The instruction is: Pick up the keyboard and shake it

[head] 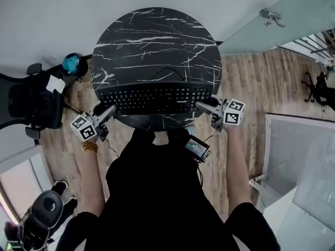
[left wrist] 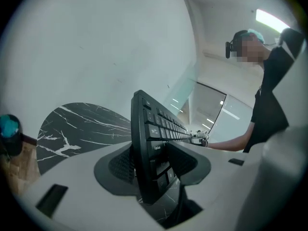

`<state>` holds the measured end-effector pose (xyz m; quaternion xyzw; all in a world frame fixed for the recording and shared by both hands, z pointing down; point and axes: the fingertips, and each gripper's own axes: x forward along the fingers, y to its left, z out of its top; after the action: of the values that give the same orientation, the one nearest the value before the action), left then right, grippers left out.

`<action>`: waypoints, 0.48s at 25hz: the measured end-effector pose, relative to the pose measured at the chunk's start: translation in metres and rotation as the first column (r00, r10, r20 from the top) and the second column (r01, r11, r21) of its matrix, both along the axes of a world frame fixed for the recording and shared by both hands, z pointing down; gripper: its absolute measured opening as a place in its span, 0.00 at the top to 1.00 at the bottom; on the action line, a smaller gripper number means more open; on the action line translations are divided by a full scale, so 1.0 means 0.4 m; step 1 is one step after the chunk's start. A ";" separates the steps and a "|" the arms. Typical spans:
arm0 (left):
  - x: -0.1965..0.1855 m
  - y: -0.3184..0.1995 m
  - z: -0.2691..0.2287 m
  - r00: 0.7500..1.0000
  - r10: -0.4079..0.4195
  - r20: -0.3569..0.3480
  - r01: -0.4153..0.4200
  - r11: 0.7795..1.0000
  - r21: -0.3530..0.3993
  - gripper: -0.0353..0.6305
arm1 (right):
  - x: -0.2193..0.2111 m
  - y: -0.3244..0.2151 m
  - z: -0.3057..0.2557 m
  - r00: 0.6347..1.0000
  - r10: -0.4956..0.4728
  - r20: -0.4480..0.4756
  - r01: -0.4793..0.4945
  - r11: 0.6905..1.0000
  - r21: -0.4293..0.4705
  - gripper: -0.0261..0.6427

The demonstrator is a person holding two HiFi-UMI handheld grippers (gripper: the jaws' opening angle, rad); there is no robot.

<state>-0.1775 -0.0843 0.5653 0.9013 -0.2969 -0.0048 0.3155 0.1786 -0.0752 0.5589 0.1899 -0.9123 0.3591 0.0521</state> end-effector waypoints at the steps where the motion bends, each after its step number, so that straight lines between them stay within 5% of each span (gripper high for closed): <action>1: -0.004 -0.002 0.004 1.000 -0.017 -0.018 0.017 1.000 -0.013 0.66 | -0.002 0.001 0.005 1.000 0.010 0.017 -0.010 1.000 -0.015 0.75; 8: -0.033 -0.017 0.052 0.976 -0.167 -0.143 0.149 0.980 -0.130 0.66 | -0.024 0.013 0.063 0.993 0.083 0.086 -0.070 0.987 -0.147 0.74; 12: -0.038 -0.005 0.107 0.966 -0.209 -0.149 0.180 0.965 -0.191 0.66 | -0.025 0.020 0.101 0.985 0.139 0.102 -0.117 0.973 -0.200 0.74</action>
<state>-0.1926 -0.0864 0.6080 0.8326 -0.3557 -0.0857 0.4158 0.1685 -0.0673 0.5994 0.2213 -0.8605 0.4588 -0.0056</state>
